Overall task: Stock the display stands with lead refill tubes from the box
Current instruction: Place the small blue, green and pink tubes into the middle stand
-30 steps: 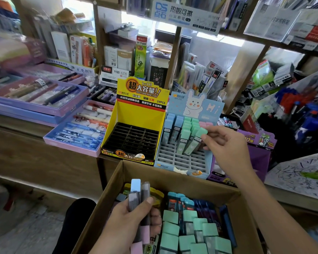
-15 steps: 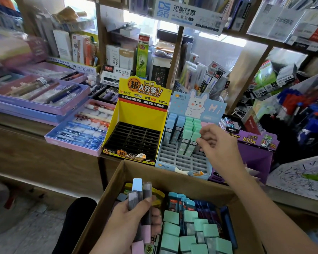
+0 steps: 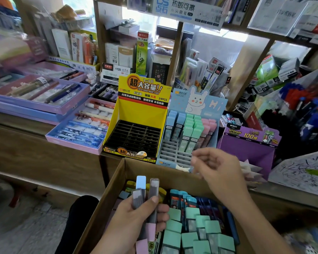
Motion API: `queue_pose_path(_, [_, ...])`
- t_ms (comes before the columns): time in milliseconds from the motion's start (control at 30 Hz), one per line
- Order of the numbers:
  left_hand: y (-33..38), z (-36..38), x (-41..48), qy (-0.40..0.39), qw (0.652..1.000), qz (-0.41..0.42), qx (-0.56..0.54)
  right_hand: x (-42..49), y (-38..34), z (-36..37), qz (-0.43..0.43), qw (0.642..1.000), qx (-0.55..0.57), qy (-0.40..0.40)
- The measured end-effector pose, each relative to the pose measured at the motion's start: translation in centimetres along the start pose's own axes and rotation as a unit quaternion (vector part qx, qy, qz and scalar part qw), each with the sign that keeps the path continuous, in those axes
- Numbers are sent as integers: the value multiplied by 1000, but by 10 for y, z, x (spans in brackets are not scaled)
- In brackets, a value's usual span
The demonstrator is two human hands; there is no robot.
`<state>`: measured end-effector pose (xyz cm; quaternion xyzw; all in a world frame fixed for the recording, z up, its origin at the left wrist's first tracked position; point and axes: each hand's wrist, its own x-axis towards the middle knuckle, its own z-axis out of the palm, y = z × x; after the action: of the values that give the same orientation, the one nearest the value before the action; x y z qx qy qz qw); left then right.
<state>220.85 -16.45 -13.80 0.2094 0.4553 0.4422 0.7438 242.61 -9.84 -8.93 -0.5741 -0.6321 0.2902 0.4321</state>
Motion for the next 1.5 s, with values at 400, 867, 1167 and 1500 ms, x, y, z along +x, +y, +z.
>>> queue_pose_path(400, [-7,8,-2,-36,996,-20,79,-43,21,43,186,950,180,-173])
queue_pose_path(867, [-4,0,1,-15,997,-51,62,-33,32,16,226,890,378,-118])
queue_pose_path(1167, [-4,-3,4,48,998,7,51,-35,31,13,225,915,305,-143])
queue_pose_path(1500, [-5,-4,6,79,996,39,14,-41,24,19,240,913,201,-260])
